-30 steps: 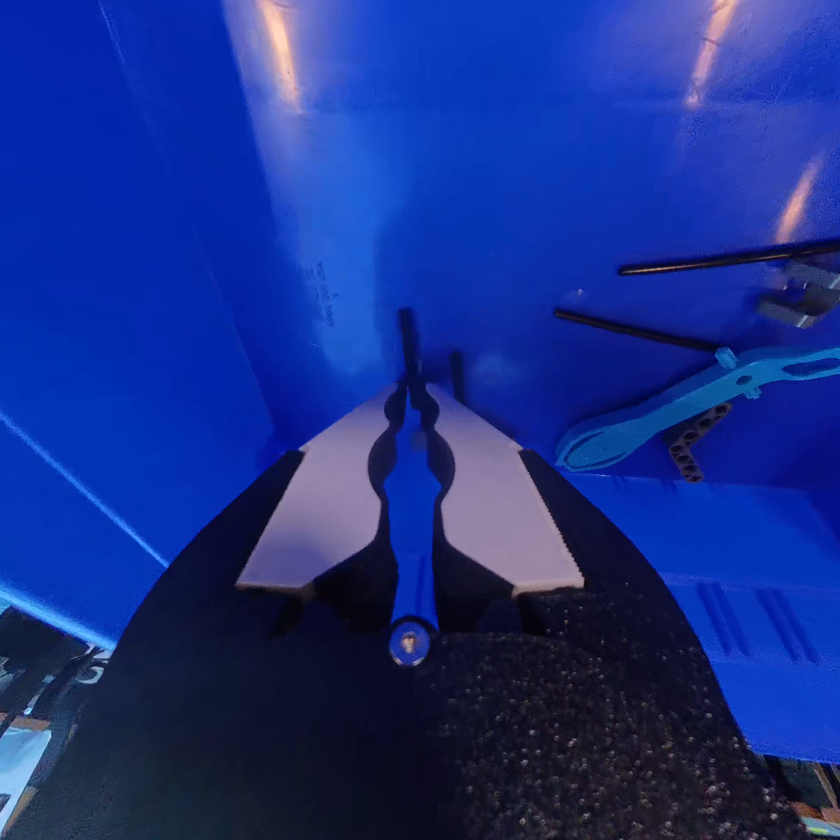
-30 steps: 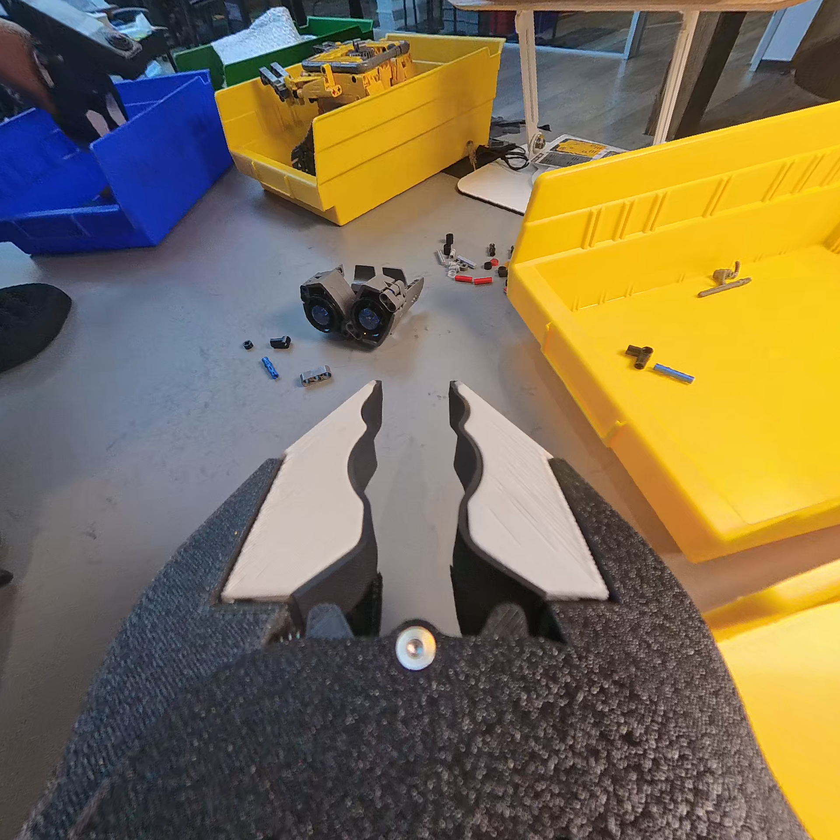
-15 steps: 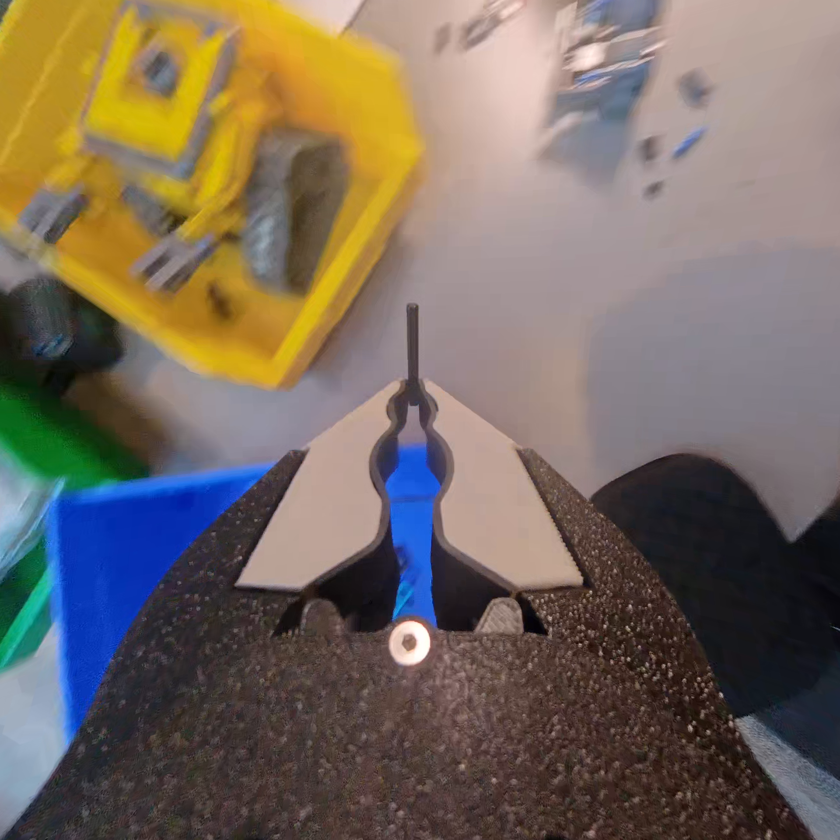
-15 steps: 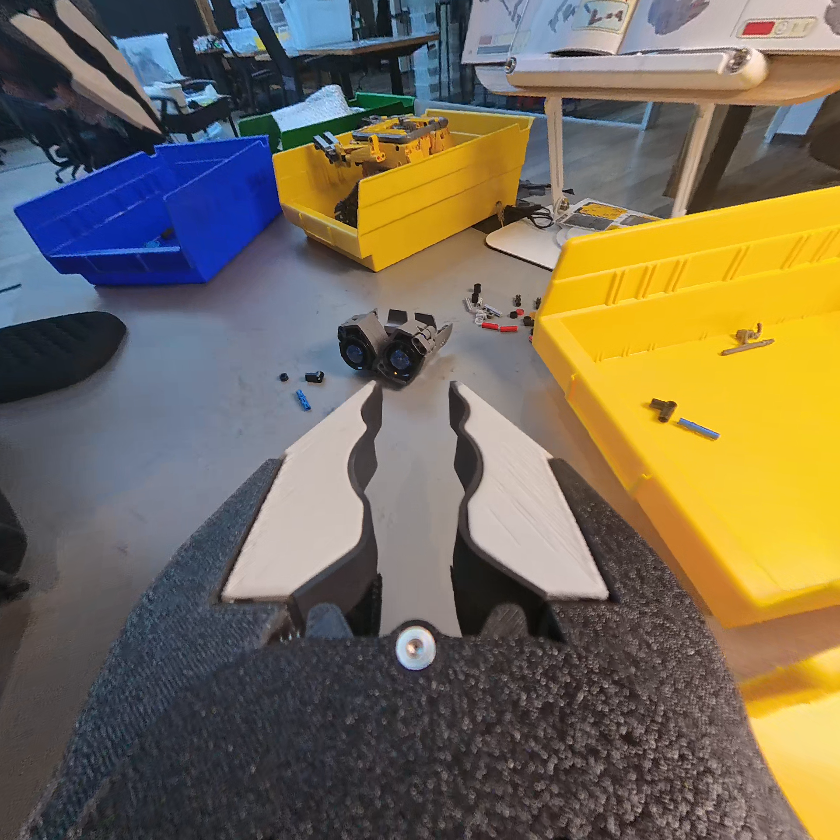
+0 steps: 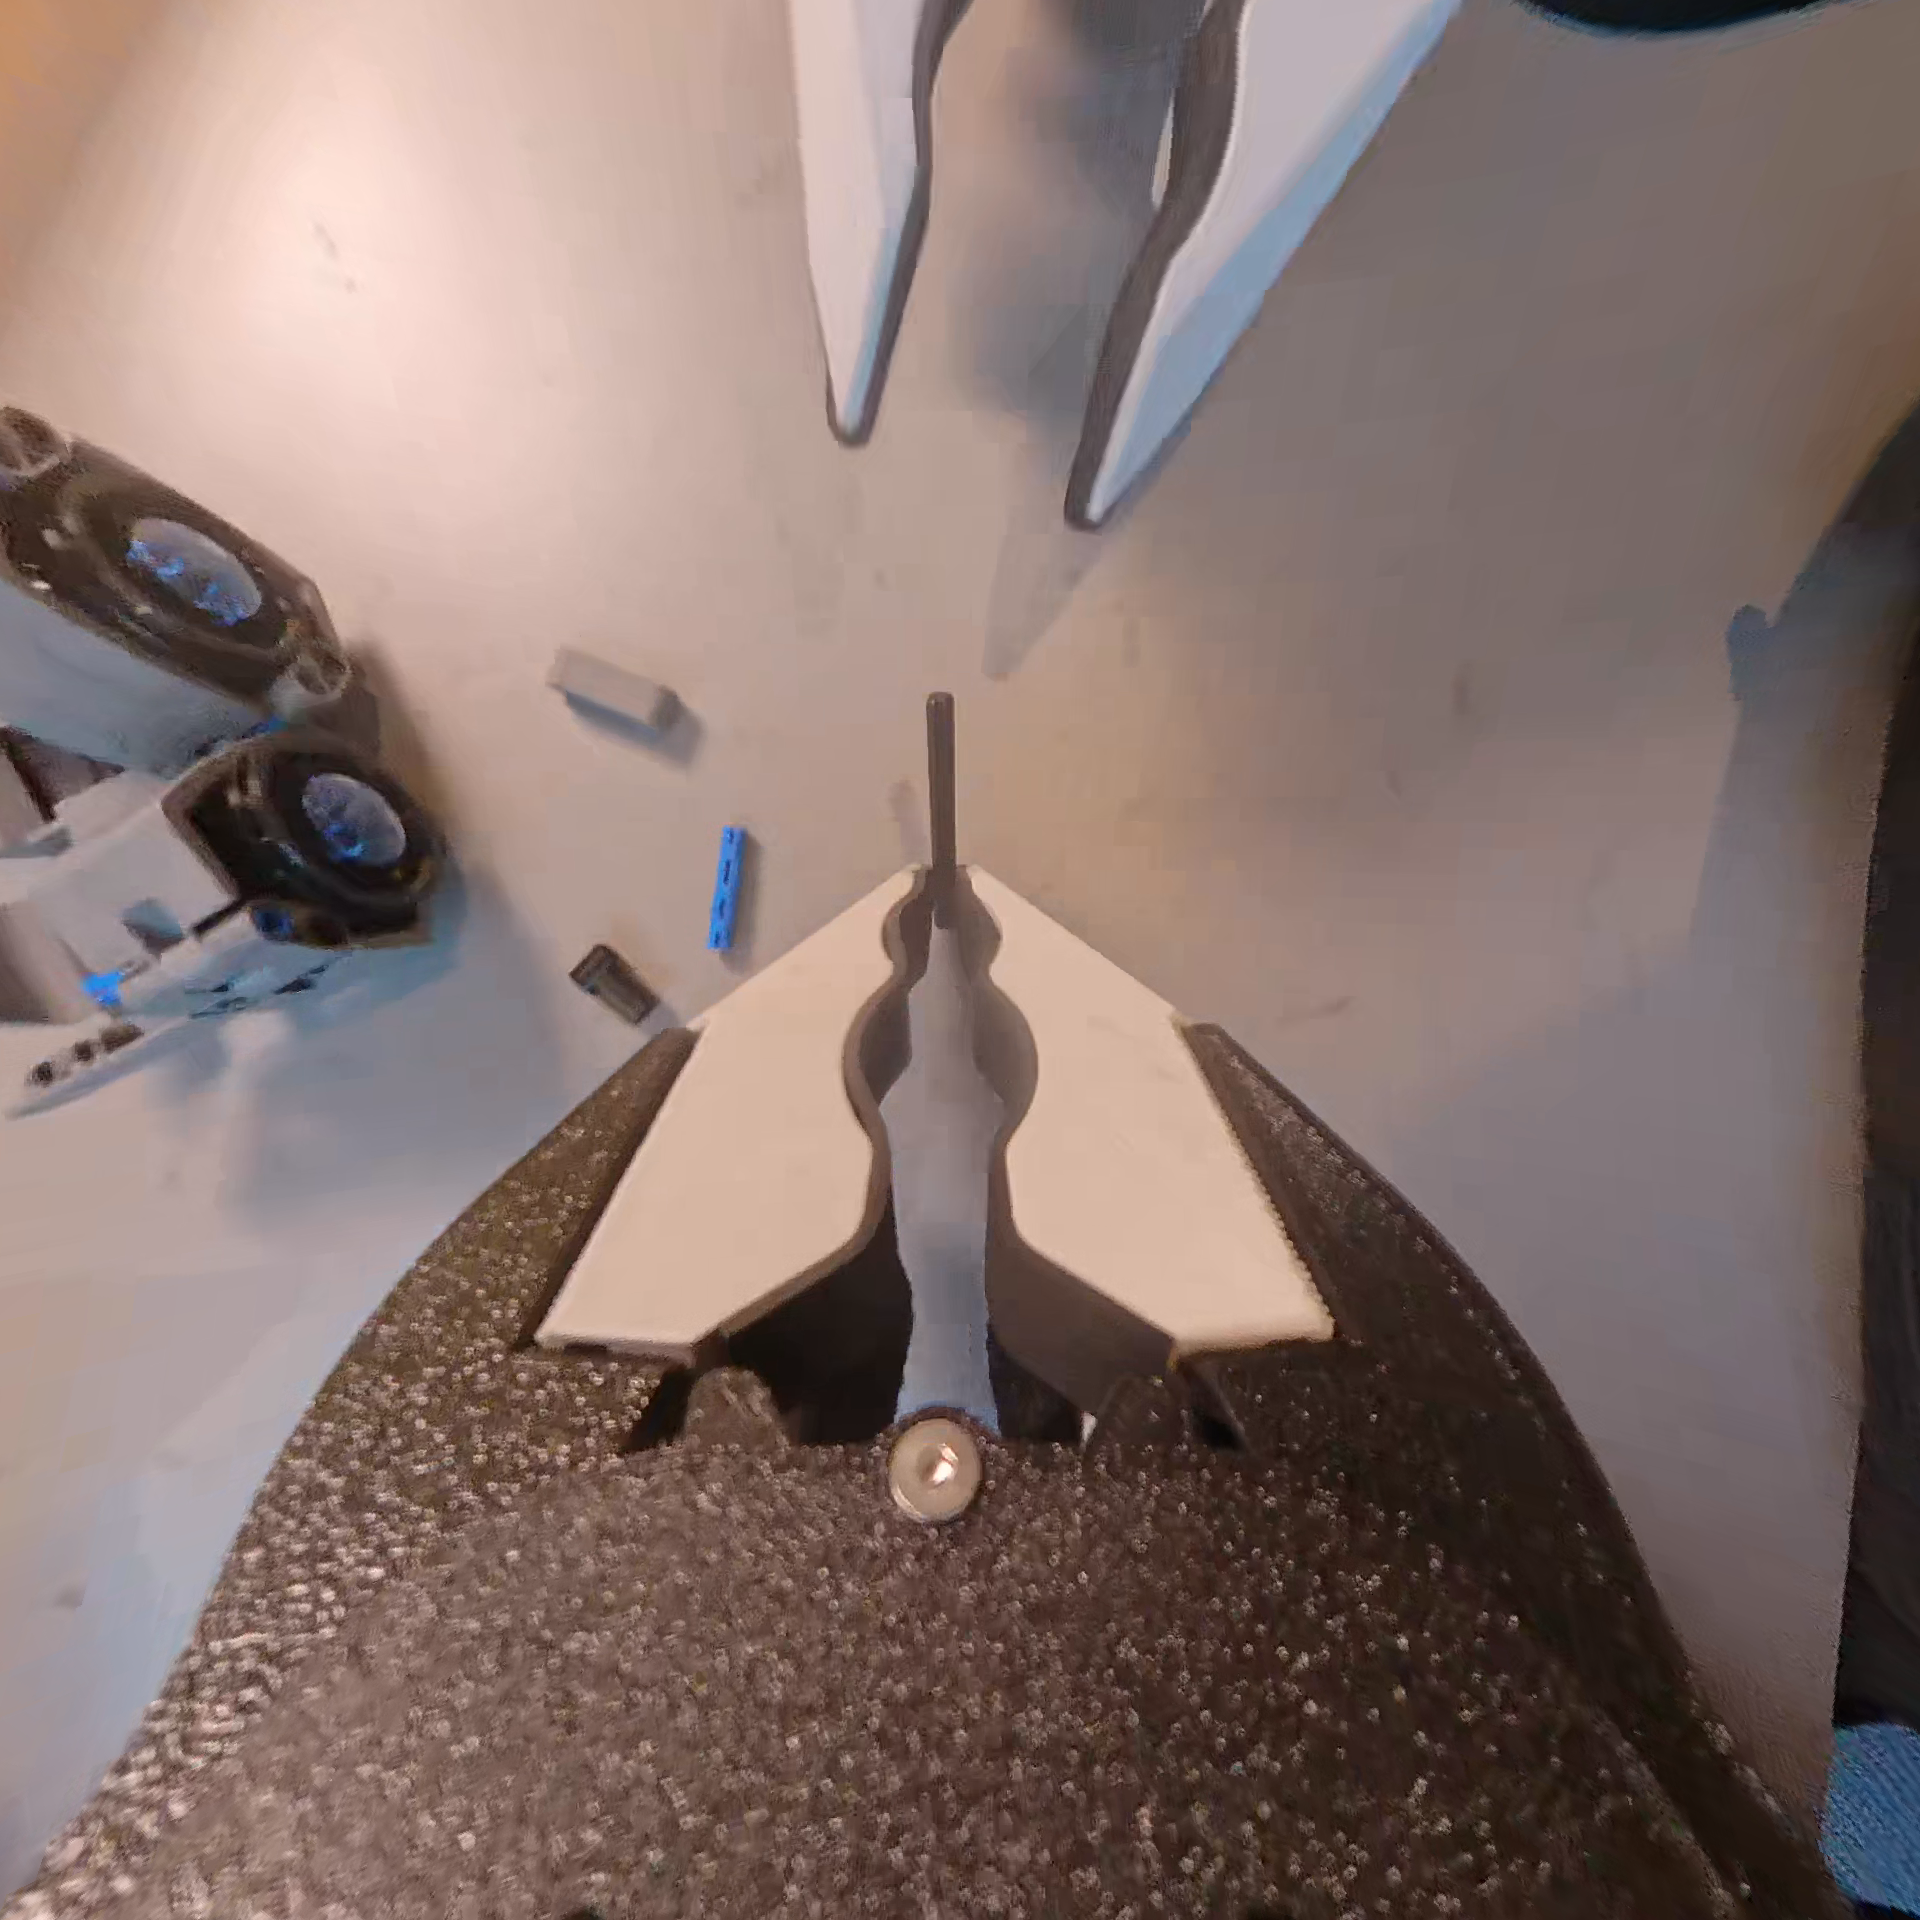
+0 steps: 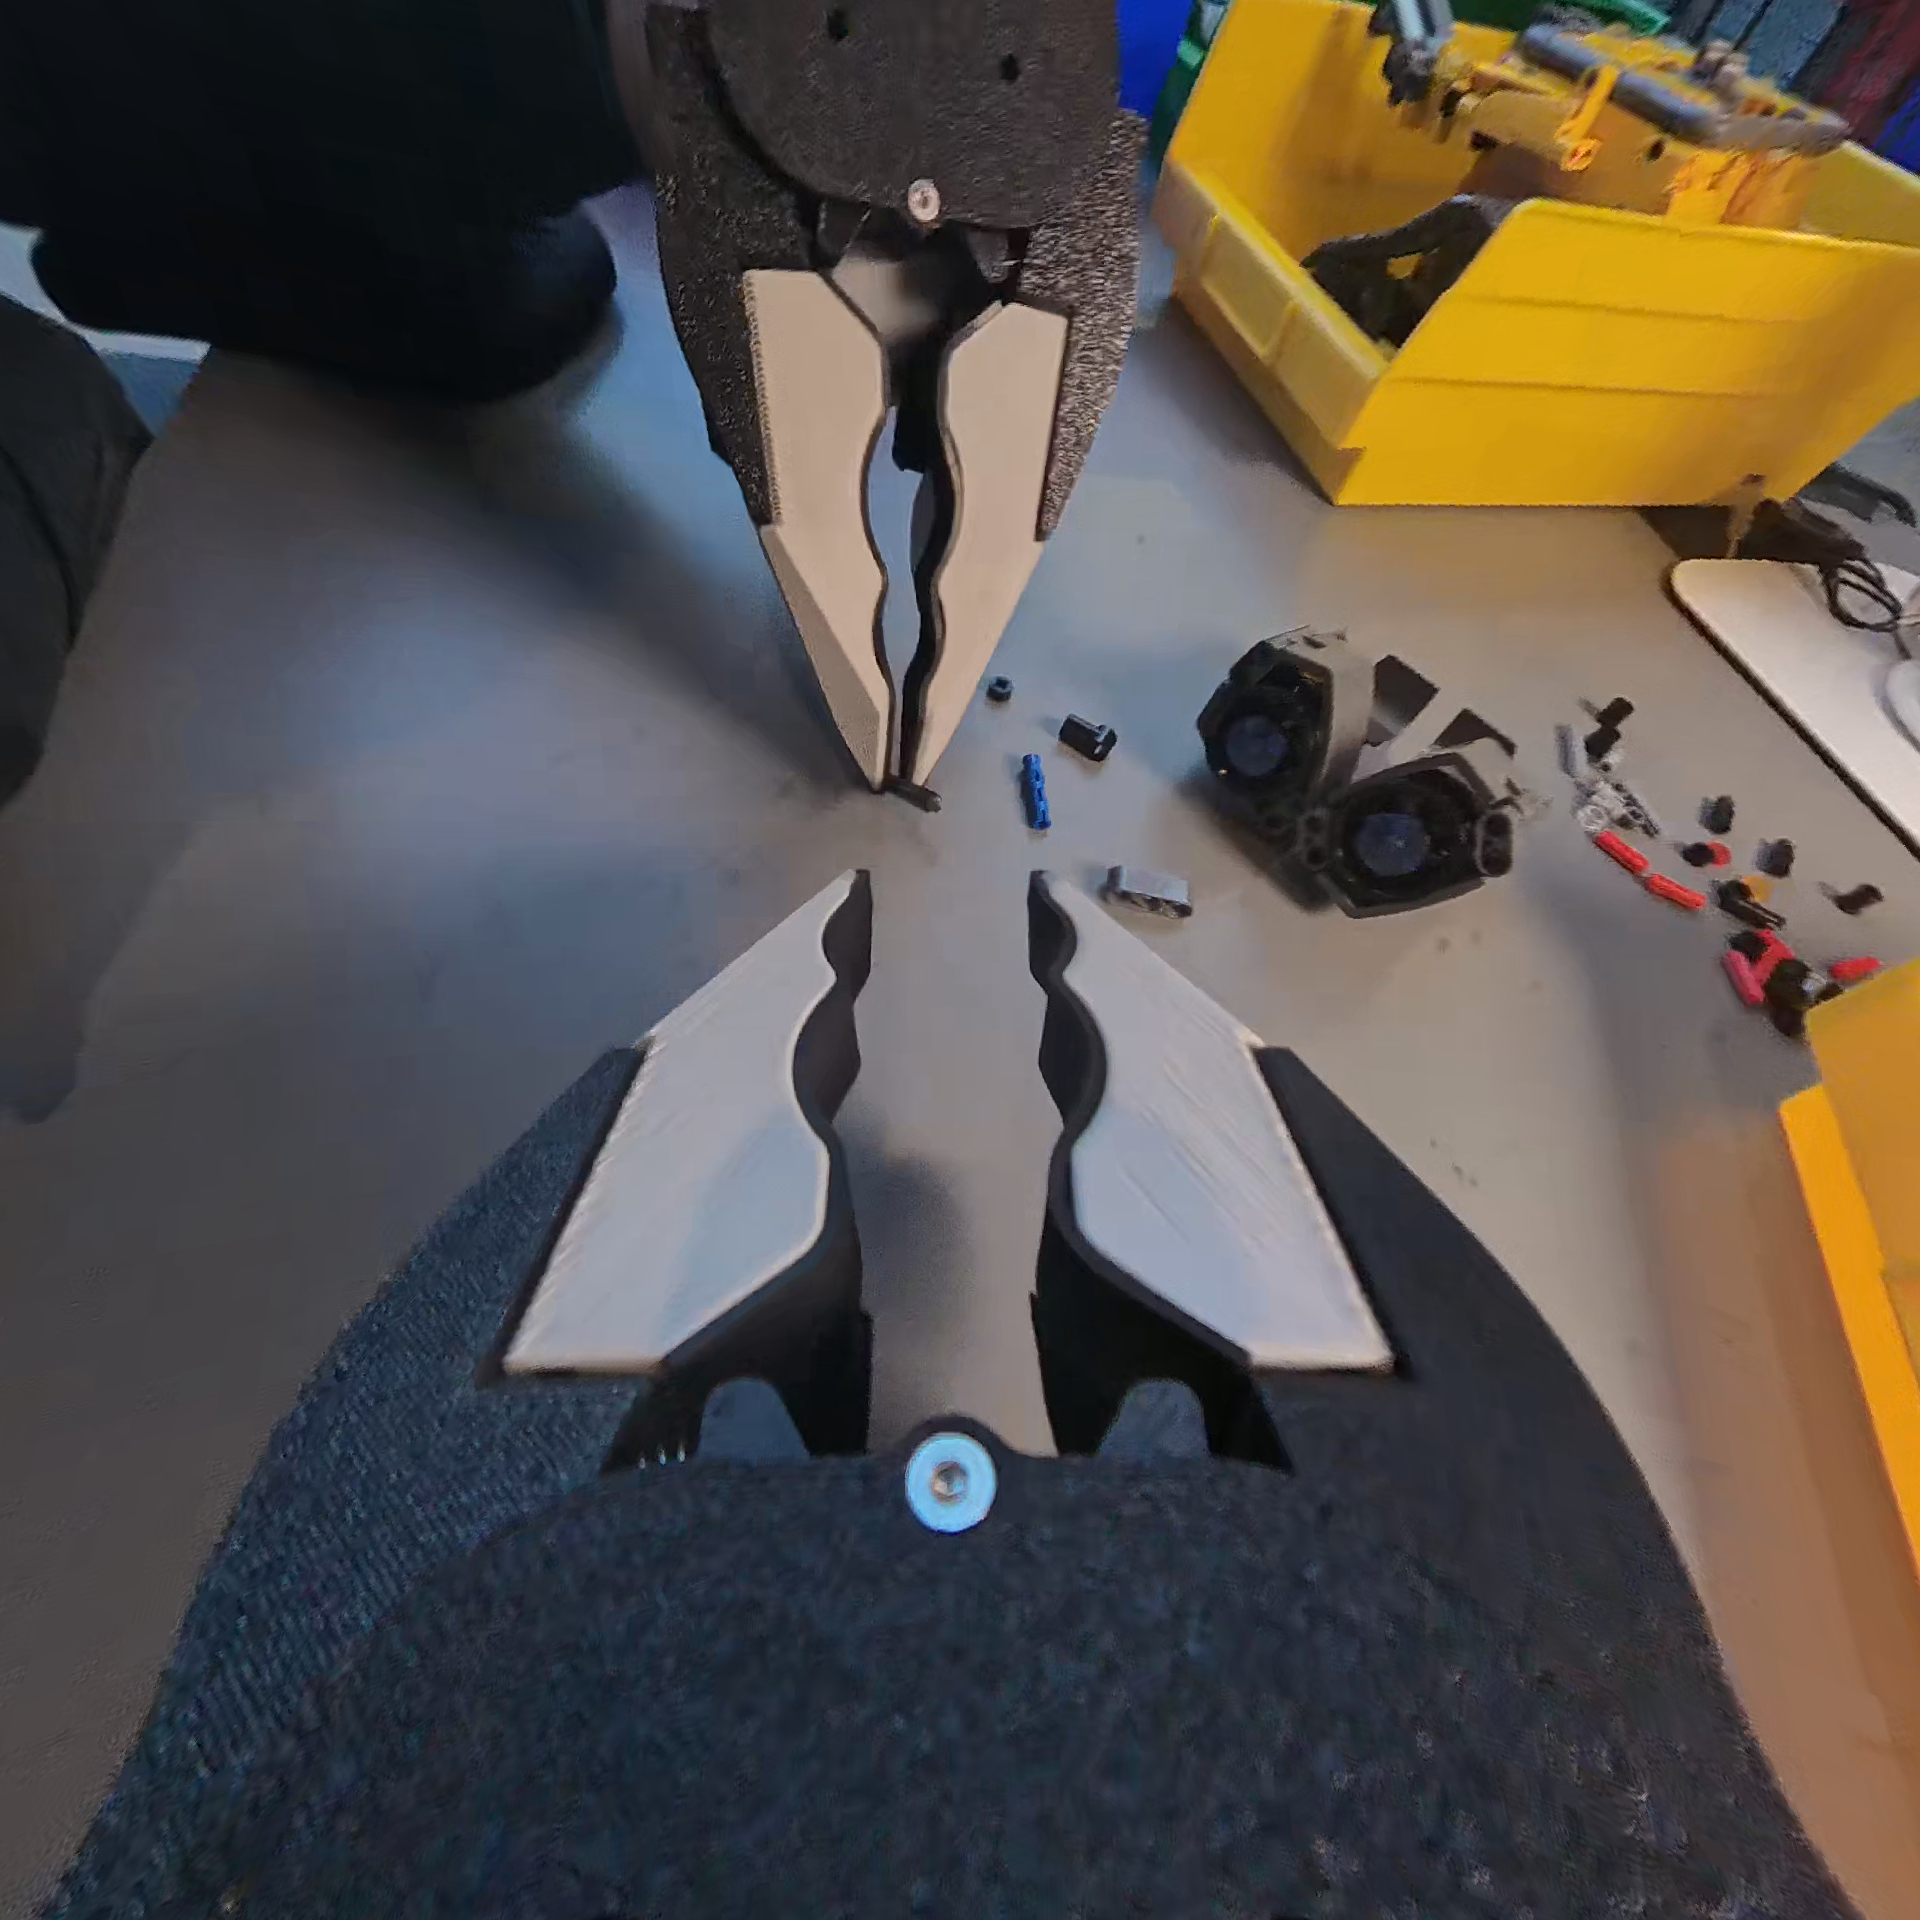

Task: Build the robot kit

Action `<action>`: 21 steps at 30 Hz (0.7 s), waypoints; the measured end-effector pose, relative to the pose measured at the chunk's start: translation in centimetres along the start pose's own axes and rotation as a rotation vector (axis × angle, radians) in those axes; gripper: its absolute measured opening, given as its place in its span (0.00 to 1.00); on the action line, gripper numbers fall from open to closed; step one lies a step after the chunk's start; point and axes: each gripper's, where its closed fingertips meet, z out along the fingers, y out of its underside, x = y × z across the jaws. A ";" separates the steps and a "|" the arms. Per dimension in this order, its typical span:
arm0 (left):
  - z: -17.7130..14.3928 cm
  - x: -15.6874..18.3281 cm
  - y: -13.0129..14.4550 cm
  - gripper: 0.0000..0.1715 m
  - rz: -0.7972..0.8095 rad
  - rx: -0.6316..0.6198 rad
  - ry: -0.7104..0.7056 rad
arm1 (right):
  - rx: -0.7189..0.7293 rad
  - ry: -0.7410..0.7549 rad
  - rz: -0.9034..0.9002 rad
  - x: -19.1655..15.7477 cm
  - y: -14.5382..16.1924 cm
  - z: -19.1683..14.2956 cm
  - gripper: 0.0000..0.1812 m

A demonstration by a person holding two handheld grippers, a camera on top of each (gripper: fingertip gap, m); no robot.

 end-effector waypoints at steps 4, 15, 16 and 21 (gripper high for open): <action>0.4 0.1 0.1 0.02 0.037 0.040 -0.014 | -0.085 -0.010 -0.099 -0.8 0.8 1.6 0.16; -3.4 -4.6 3.0 0.12 -0.056 0.187 -0.091 | -0.156 -0.068 -0.099 -0.1 1.0 4.5 0.16; -3.5 -4.7 3.3 0.13 -0.056 0.203 -0.086 | -0.130 -0.062 -0.088 0.4 0.5 4.7 0.16; -2.9 -4.6 4.0 0.15 -0.068 0.249 -0.053 | -0.007 -0.049 -0.008 2.6 -1.7 5.2 0.16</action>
